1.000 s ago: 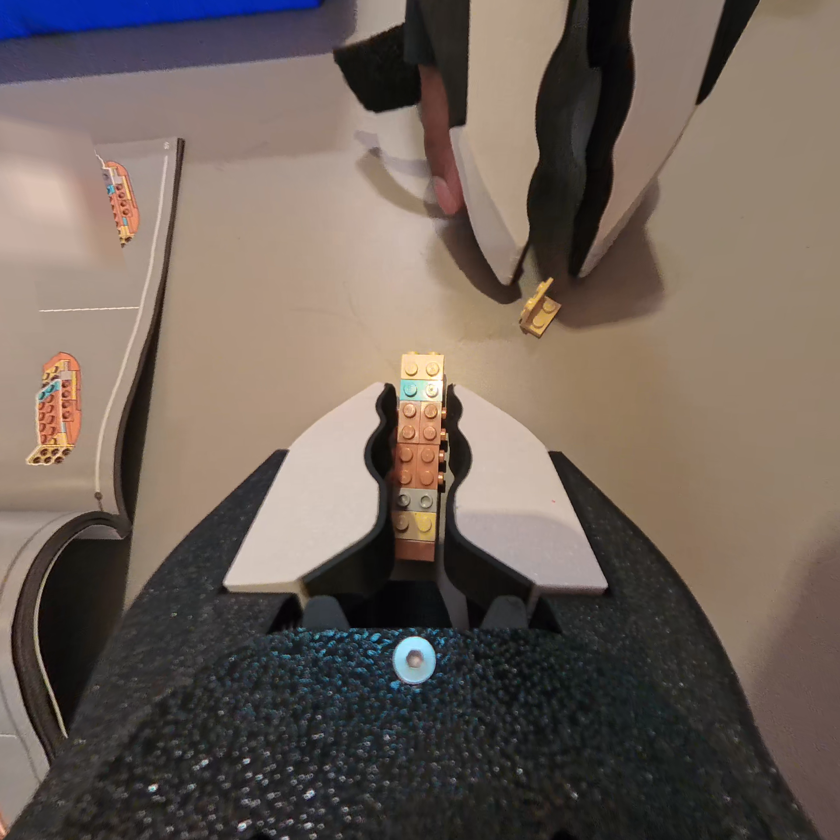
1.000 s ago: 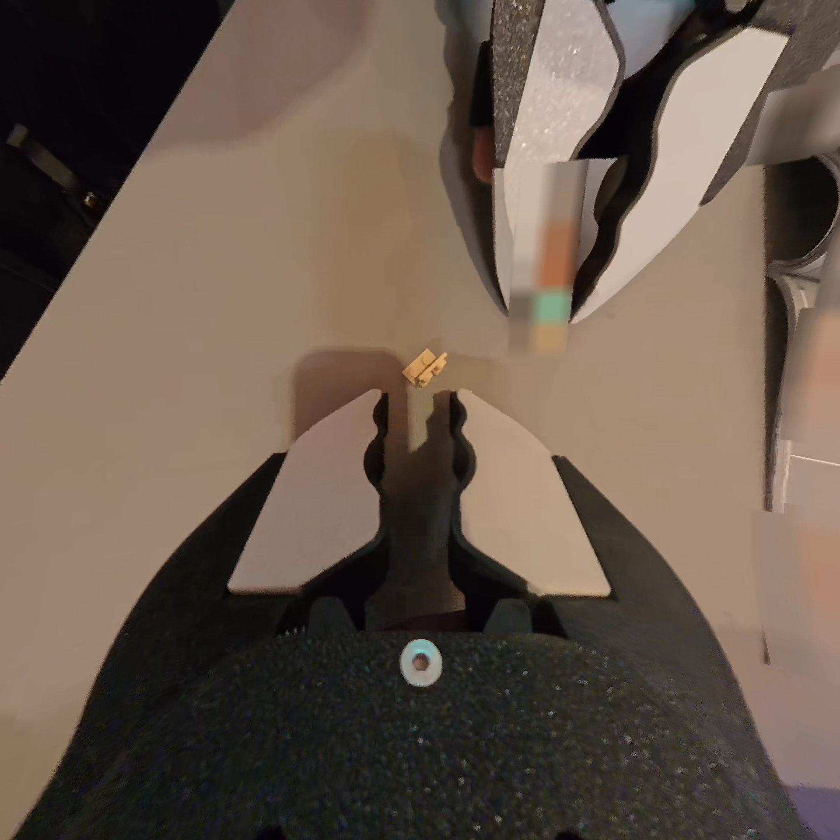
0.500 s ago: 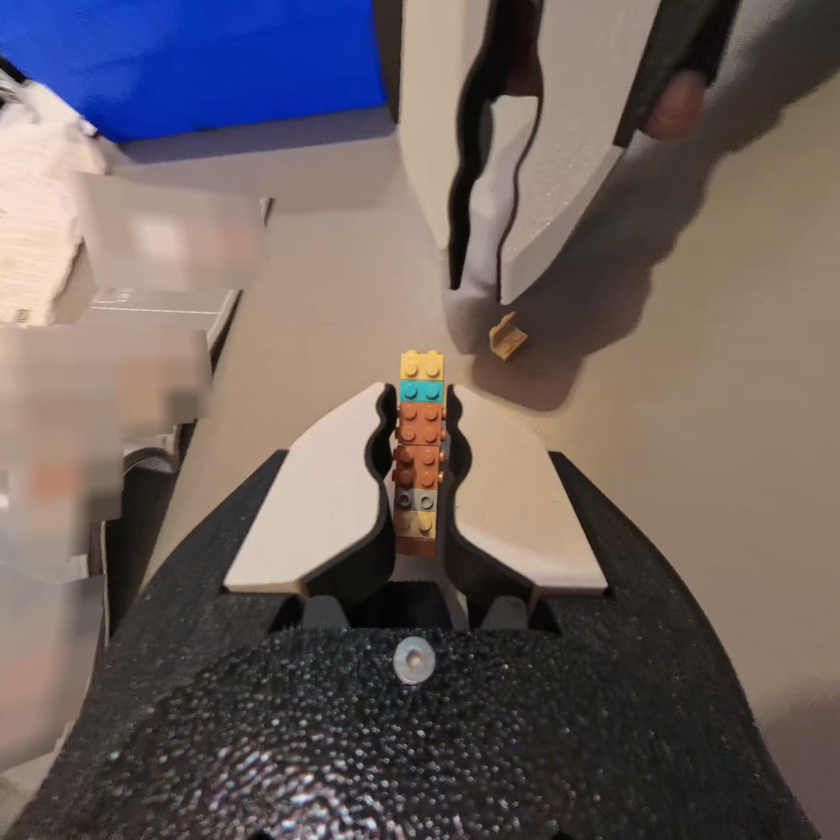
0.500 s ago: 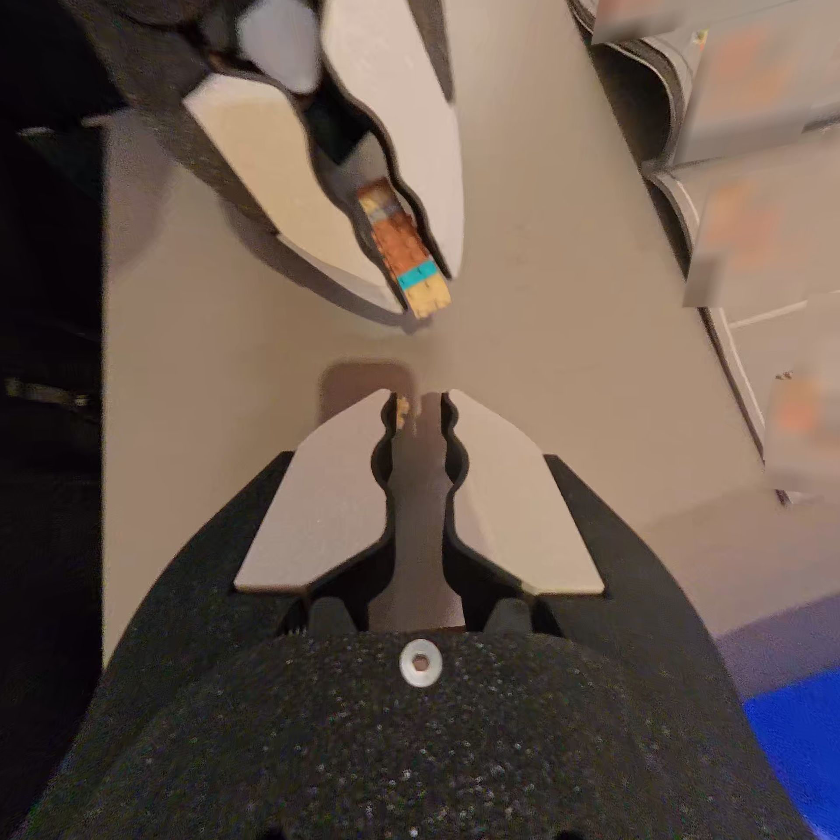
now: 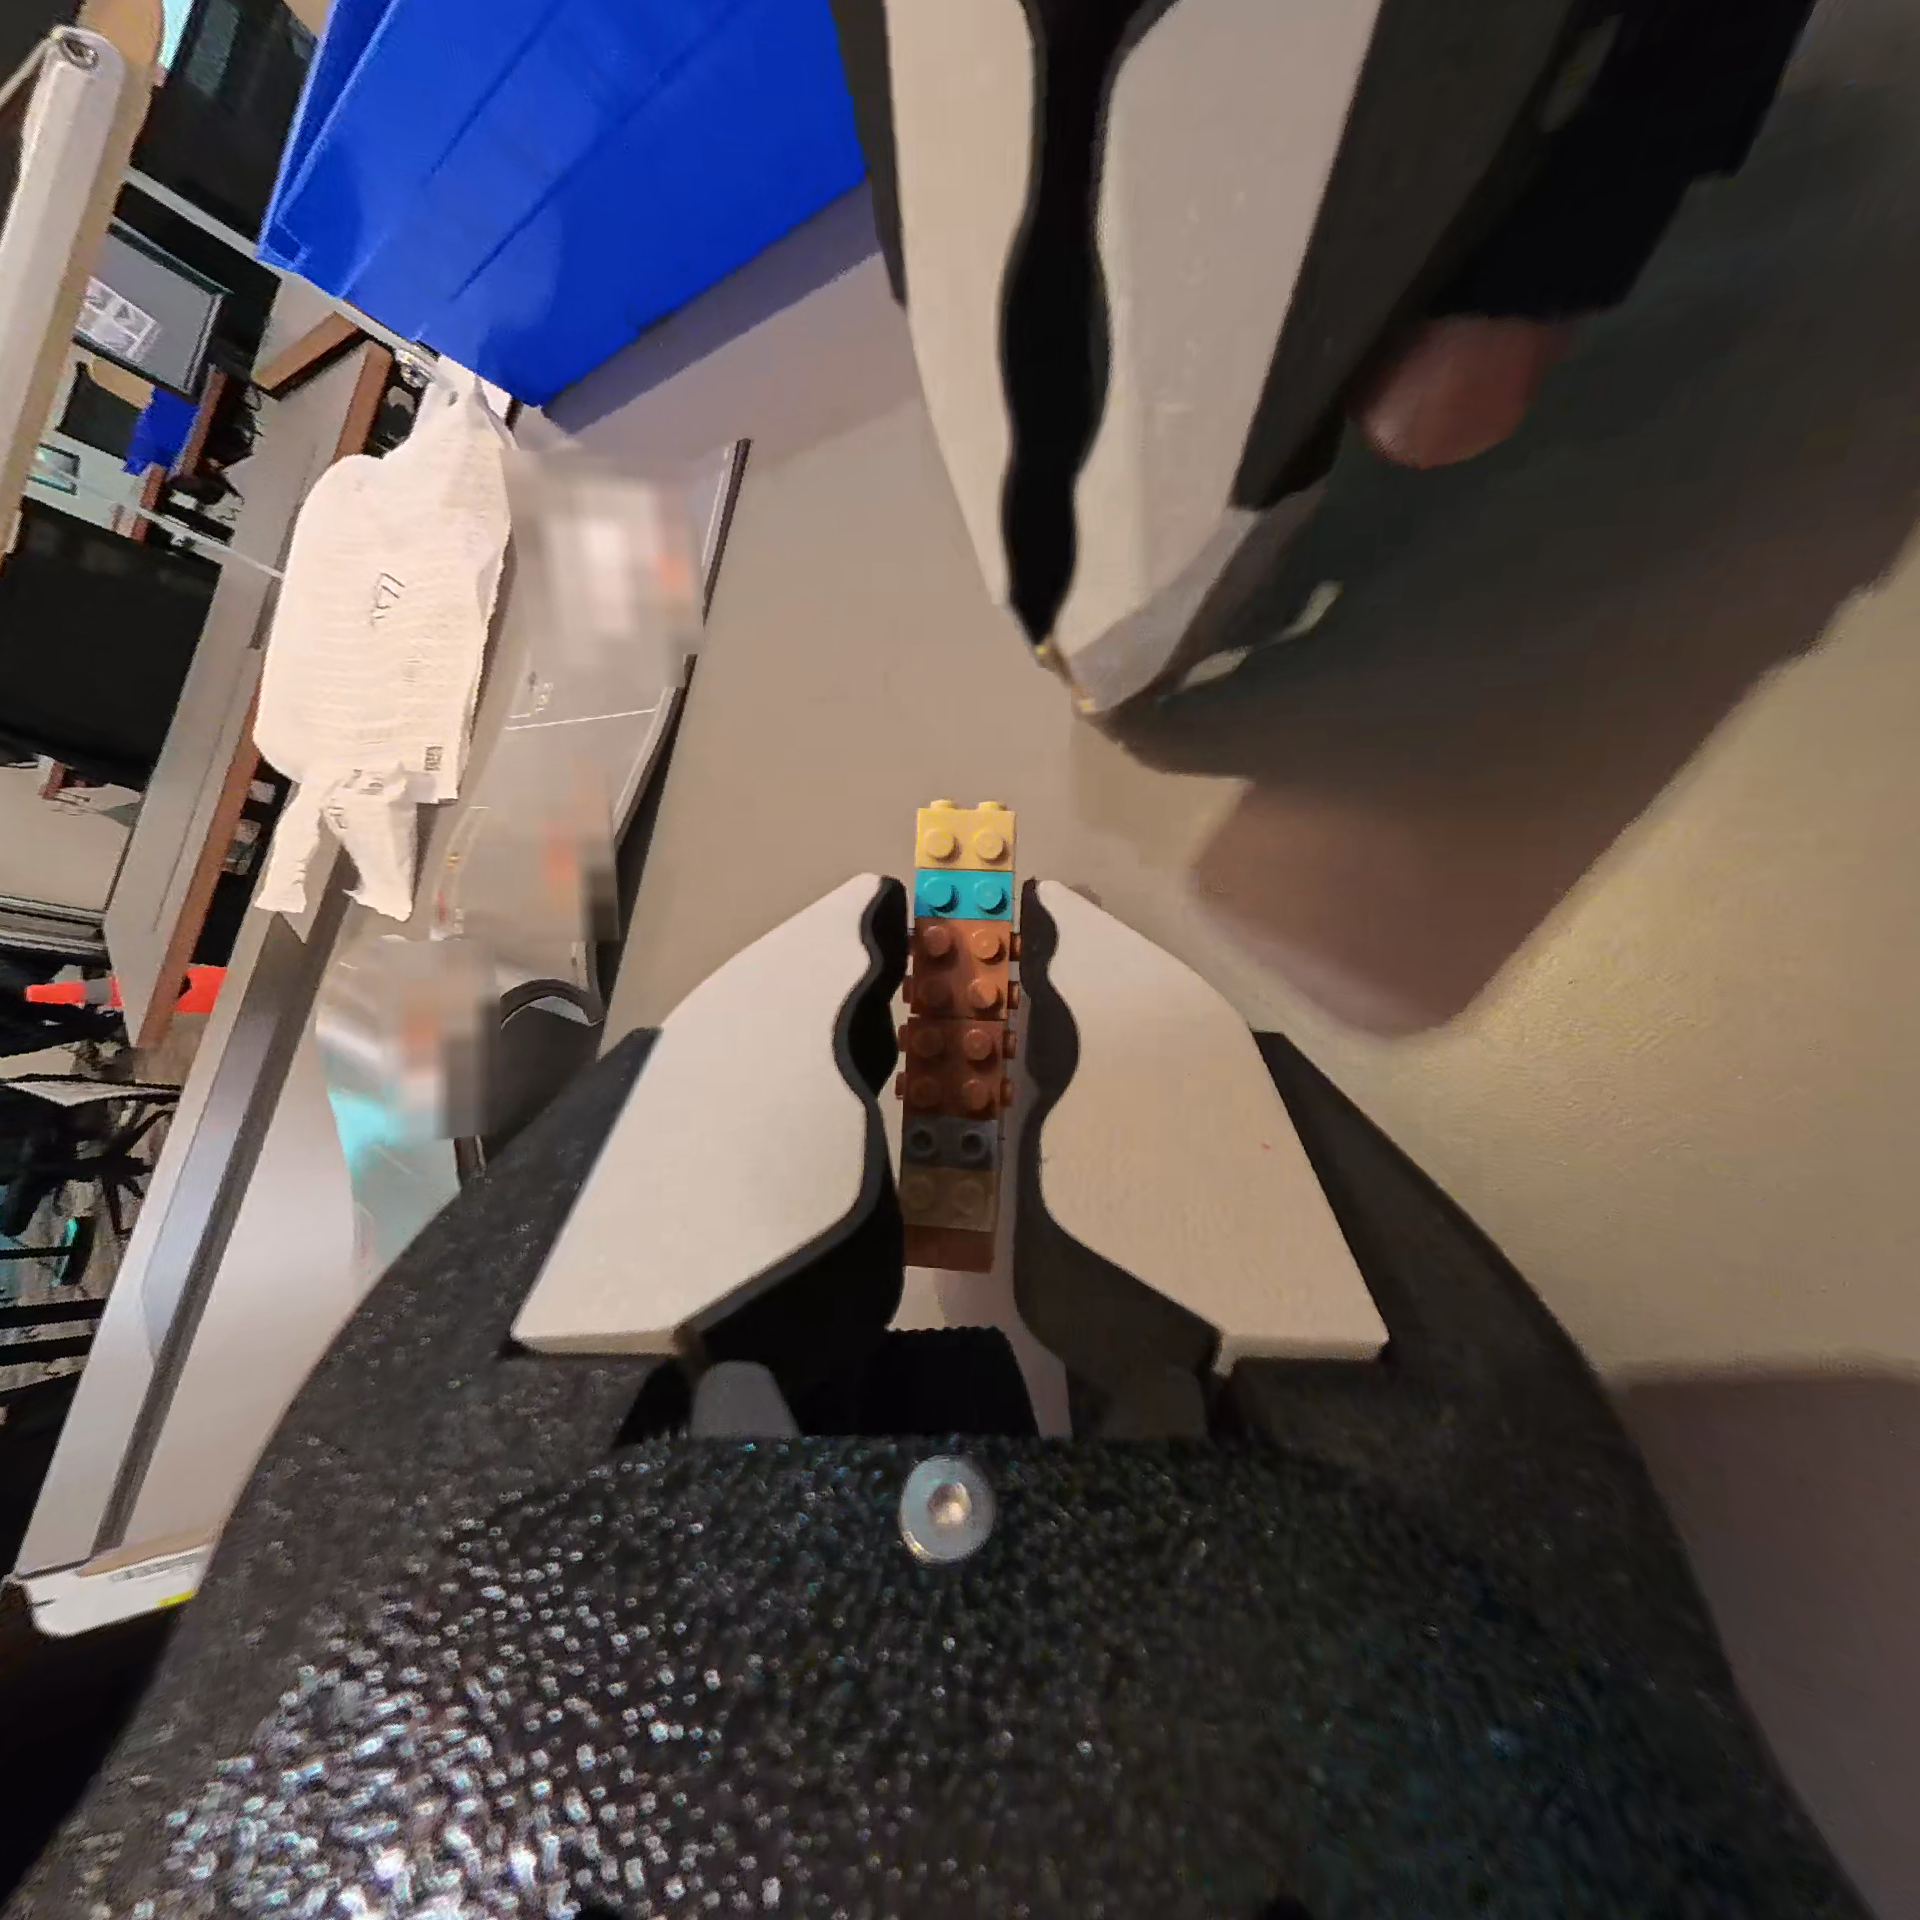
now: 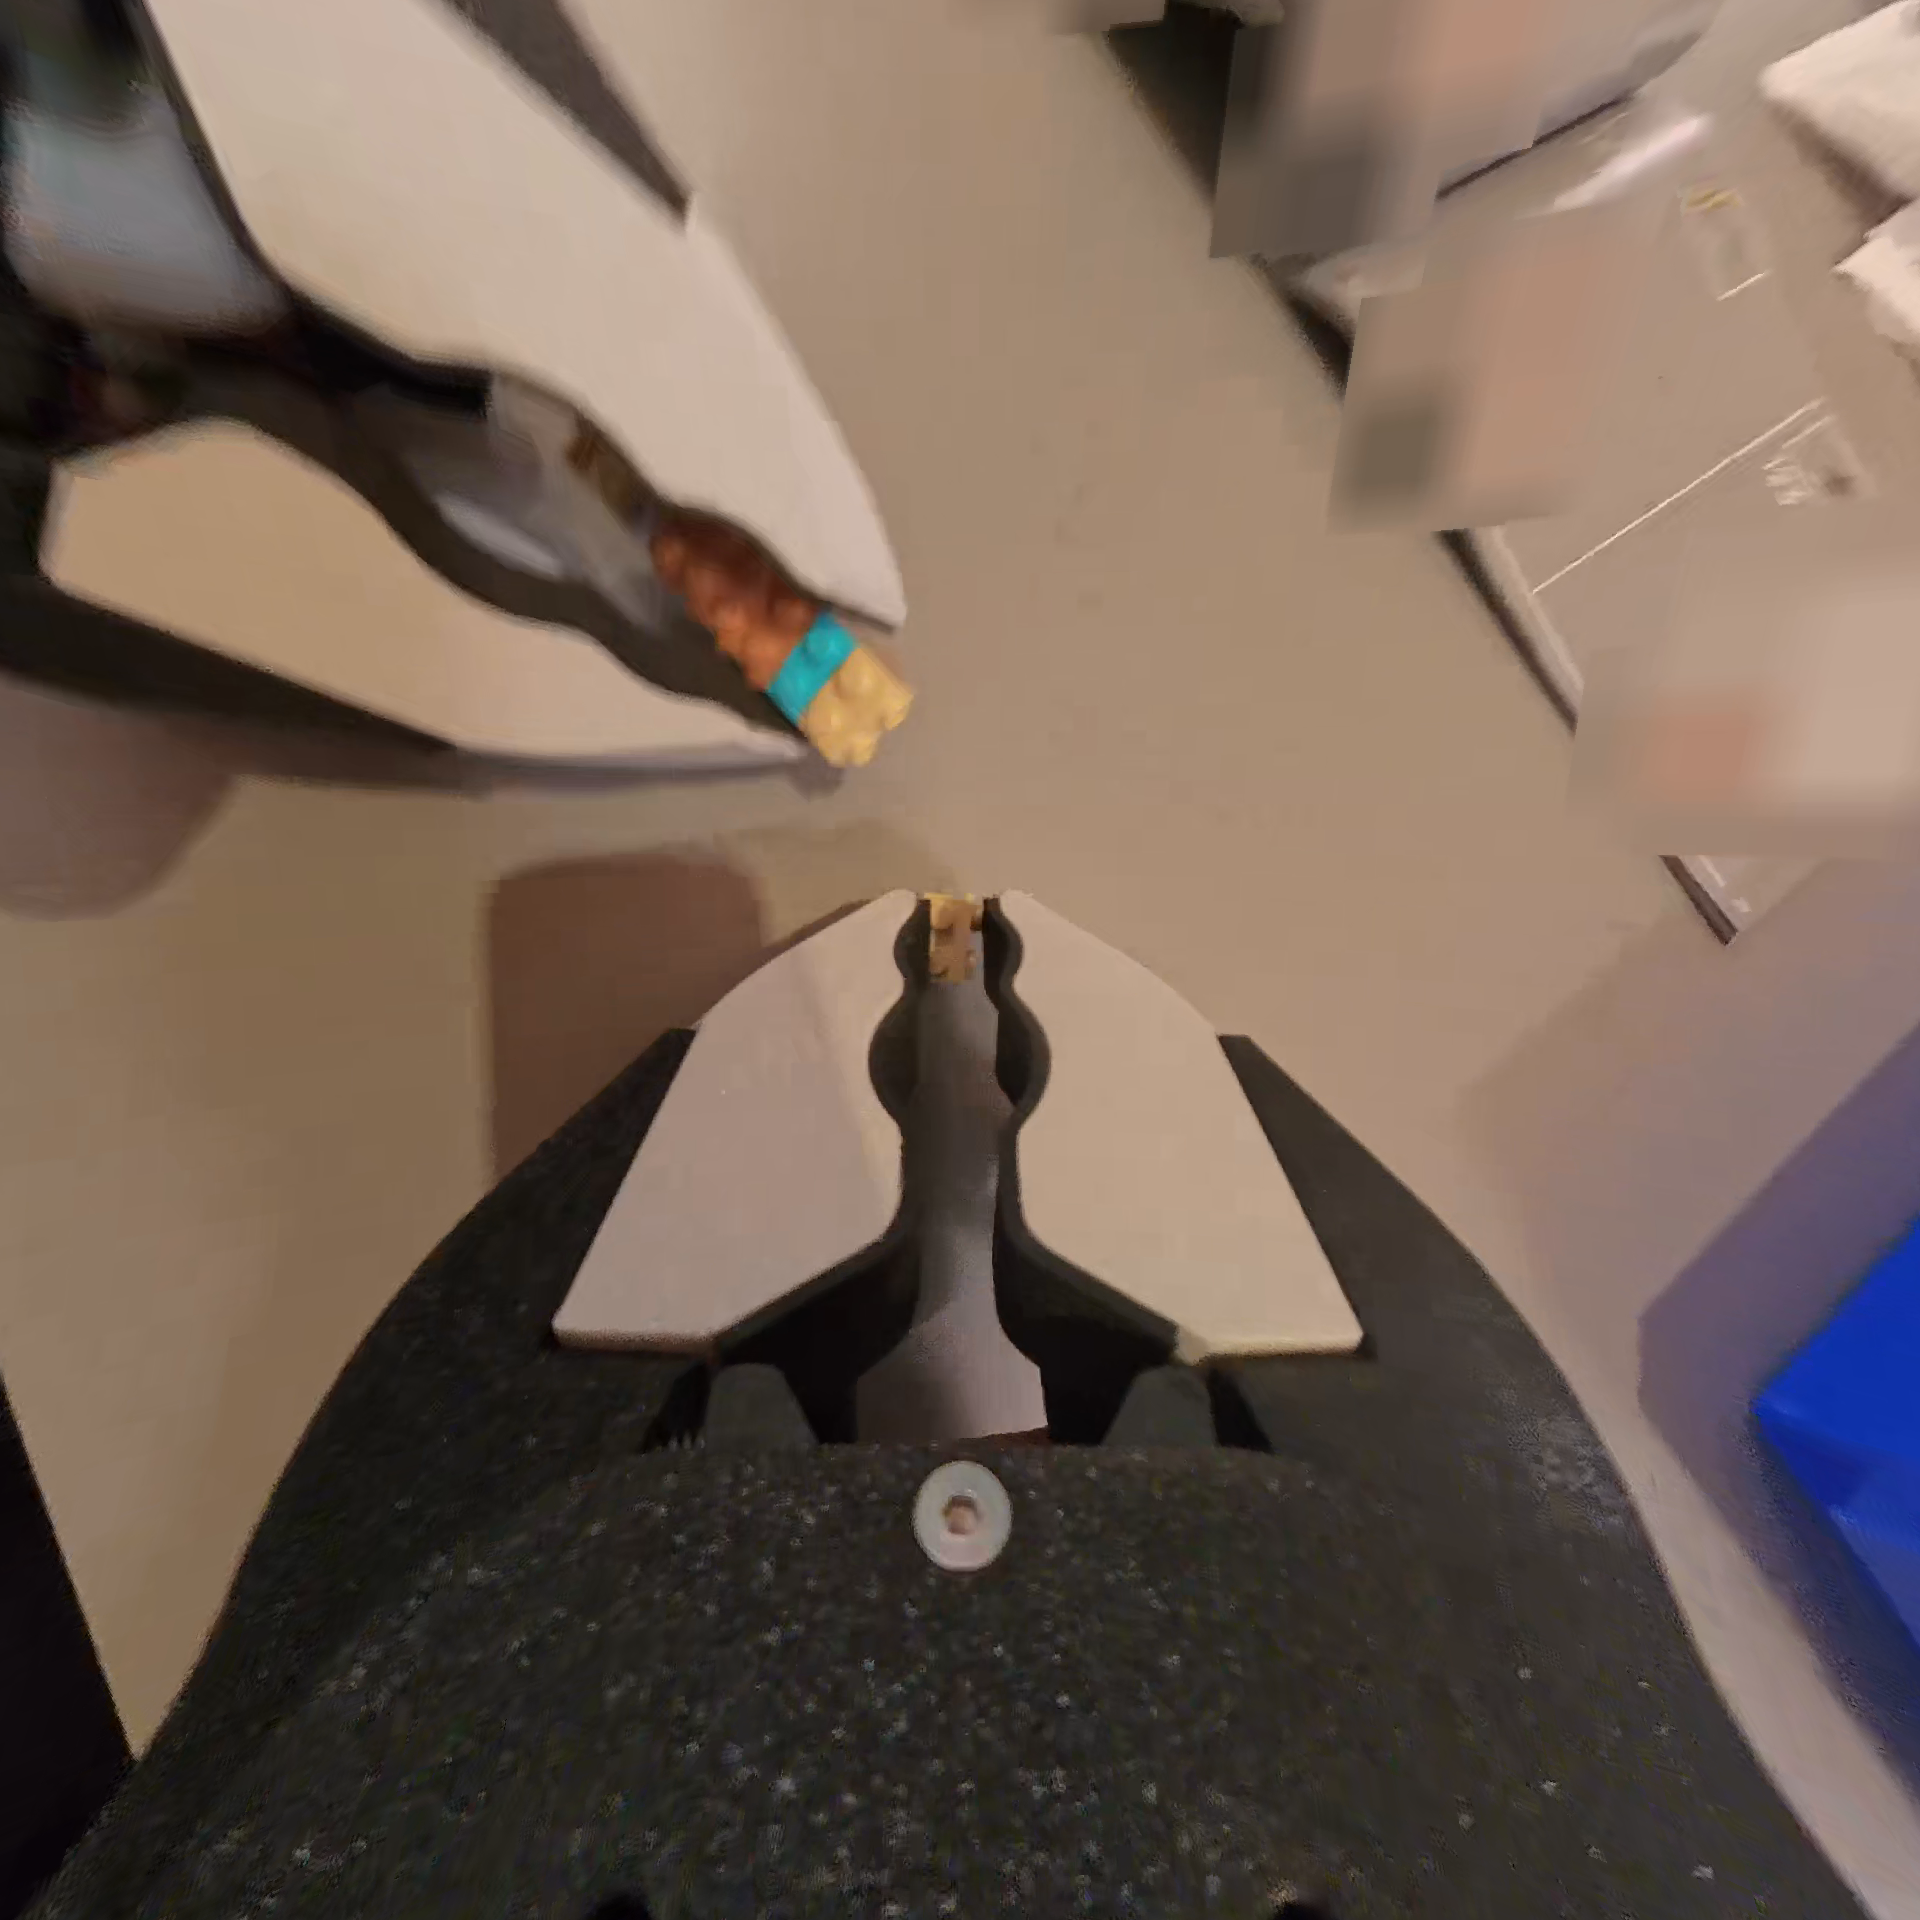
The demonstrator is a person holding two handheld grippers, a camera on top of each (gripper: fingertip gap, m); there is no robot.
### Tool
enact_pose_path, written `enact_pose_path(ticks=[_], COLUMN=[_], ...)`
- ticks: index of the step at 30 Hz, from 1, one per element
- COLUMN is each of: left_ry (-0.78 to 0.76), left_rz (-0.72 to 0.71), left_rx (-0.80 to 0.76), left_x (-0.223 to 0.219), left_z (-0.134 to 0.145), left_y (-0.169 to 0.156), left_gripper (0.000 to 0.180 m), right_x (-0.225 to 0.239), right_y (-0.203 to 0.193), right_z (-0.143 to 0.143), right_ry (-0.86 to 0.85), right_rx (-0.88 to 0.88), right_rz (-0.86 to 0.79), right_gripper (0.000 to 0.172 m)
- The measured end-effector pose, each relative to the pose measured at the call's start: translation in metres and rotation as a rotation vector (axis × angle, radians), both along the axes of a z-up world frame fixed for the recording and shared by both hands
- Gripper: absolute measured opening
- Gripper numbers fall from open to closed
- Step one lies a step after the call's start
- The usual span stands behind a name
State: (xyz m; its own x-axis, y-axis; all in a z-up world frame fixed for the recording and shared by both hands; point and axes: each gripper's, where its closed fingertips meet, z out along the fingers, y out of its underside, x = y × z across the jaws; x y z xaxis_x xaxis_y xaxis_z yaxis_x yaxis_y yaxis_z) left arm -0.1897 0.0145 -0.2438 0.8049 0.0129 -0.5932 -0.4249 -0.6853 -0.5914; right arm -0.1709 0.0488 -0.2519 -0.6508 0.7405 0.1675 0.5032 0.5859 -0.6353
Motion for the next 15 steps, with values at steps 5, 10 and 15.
enact_pose_path(ticks=[5,10,15], left_ry=[-0.117,-0.165,-0.131], left_rz=[0.023,0.053,0.07], left_rx=[0.051,0.077,0.081], left_x=[0.004,0.004,0.004], left_z=[0.0,0.002,0.004], left_y=[0.004,0.007,0.009], left_gripper=[0.02,0.02,0.02], right_x=[-0.006,-0.006,-0.01], right_y=[-0.012,-0.023,-0.028], right_z=[0.036,0.039,0.034], right_ry=[0.128,0.131,0.15], right_rx=[-0.341,-0.382,-0.336], right_rz=[-0.114,-0.121,-0.135], right_gripper=[0.009,0.009,0.009])
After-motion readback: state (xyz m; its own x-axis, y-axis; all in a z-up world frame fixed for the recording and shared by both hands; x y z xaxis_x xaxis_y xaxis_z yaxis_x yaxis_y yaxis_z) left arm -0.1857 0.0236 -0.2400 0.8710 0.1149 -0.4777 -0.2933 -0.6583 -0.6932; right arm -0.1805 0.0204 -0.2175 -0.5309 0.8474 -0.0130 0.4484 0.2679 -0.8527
